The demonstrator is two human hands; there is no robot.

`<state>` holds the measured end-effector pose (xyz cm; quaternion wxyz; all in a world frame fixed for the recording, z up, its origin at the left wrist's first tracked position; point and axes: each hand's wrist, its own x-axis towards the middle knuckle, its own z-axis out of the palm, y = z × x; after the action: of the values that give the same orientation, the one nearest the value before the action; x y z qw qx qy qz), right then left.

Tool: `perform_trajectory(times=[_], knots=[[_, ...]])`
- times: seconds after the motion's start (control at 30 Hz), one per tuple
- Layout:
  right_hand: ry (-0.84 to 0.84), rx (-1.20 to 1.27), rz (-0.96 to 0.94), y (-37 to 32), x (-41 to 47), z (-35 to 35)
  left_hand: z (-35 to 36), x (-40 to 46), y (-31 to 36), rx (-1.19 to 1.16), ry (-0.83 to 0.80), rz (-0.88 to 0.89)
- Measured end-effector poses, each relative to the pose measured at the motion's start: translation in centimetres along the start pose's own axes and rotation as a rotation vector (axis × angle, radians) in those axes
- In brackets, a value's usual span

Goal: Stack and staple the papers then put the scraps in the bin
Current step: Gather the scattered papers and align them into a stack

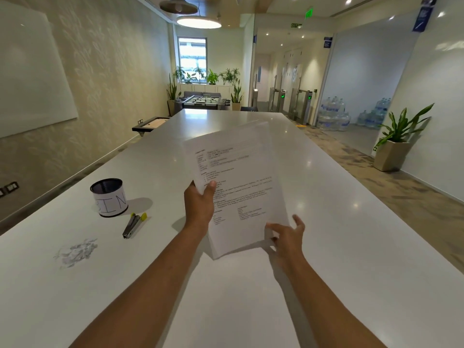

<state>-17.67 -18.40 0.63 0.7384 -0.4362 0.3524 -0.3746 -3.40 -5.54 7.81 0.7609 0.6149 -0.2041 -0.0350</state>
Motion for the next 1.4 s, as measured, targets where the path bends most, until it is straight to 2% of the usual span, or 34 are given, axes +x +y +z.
perform_trajectory(times=[0.07, 0.13, 0.23, 0.37, 0.67, 0.9, 1.23, 1.4], knots=[[0.024, -0.159, -0.142, -1.3, 0.0, -0.2, -0.6, 0.1, 0.7, 0.042, -0.059, 0.065], [-0.076, -0.284, -0.298, -2.7, 0.0, 0.0, -0.9, 0.1, 1.4, 0.079, -0.123, 0.113], [-0.258, -0.312, -0.397, -5.5, -0.2, 1.1, -1.2, 0.1, 2.0, 0.127, -0.199, 0.13], [-0.337, -0.317, -0.486, -8.4, -0.1, 2.0, -1.2, -0.3, 2.6, 0.092, -0.278, 0.109], [-0.315, -0.247, -0.558, -8.0, -0.9, 1.9, -1.3, -0.5, 3.3, 0.009, -0.336, 0.092], [-0.227, -0.293, -0.514, -4.6, -1.4, 1.3, -1.5, -2.0, -0.1, 0.043, -0.2, 0.079], [-0.238, -0.26, -0.511, -3.7, -1.5, 1.1, -1.1, -3.0, -1.1, -0.083, -0.139, 0.093], [-0.246, -0.238, -0.509, -3.5, -1.6, 1.2, -0.8, -3.2, -1.8, -0.117, -0.158, 0.106]])
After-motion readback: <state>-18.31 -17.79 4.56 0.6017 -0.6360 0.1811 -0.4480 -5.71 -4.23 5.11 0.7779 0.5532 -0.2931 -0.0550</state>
